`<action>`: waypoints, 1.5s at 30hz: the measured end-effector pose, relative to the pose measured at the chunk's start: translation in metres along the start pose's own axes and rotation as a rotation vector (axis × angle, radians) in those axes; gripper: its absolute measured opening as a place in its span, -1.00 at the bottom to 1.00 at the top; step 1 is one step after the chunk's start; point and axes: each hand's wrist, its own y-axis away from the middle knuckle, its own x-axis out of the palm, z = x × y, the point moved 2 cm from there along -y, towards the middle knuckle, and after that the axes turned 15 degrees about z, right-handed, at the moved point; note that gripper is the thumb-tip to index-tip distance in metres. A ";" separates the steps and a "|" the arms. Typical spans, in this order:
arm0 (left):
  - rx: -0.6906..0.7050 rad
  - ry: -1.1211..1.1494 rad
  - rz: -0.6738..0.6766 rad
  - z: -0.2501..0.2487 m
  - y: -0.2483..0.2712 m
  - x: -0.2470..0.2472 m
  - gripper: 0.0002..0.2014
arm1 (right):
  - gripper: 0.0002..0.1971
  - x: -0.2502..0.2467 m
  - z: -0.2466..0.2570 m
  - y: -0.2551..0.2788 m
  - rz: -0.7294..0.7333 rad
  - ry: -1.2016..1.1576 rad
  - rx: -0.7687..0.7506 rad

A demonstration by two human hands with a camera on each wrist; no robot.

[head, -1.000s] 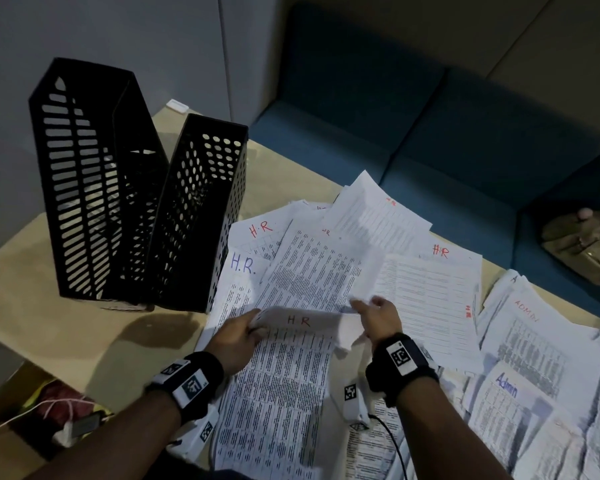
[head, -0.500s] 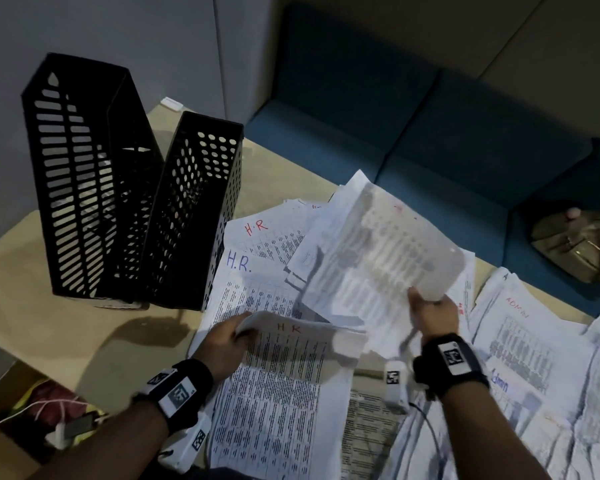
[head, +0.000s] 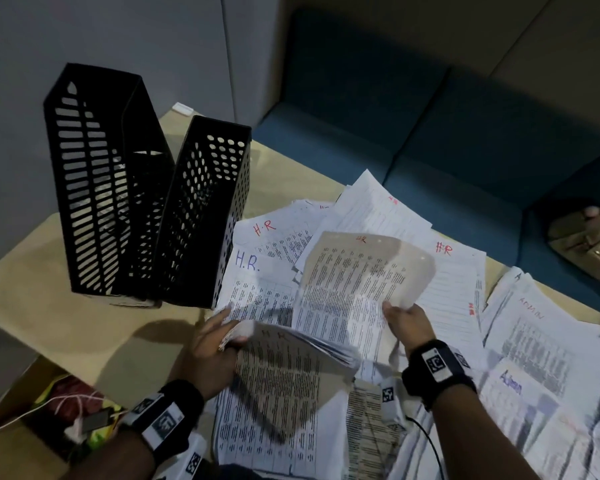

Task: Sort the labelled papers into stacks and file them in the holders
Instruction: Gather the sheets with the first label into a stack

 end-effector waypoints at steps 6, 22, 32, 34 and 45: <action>-0.044 0.320 -0.129 -0.027 0.005 -0.006 -0.60 | -0.86 0.002 0.002 0.002 -0.004 -0.121 -0.035; -0.044 0.149 -0.020 -0.043 0.000 -0.019 -0.71 | -0.78 0.003 -0.001 0.032 0.076 -0.127 -0.098; 0.101 0.331 0.148 -0.046 0.001 -0.034 -0.35 | -0.64 0.026 0.035 0.056 0.366 -0.041 -0.324; 0.106 0.393 0.115 -0.047 -0.002 -0.035 -0.28 | -0.67 0.027 0.043 0.058 0.295 -0.059 -0.363; -0.005 0.402 -0.041 -0.072 -0.021 -0.027 -0.52 | -0.77 -0.119 0.119 0.107 -0.484 -0.411 -0.774</action>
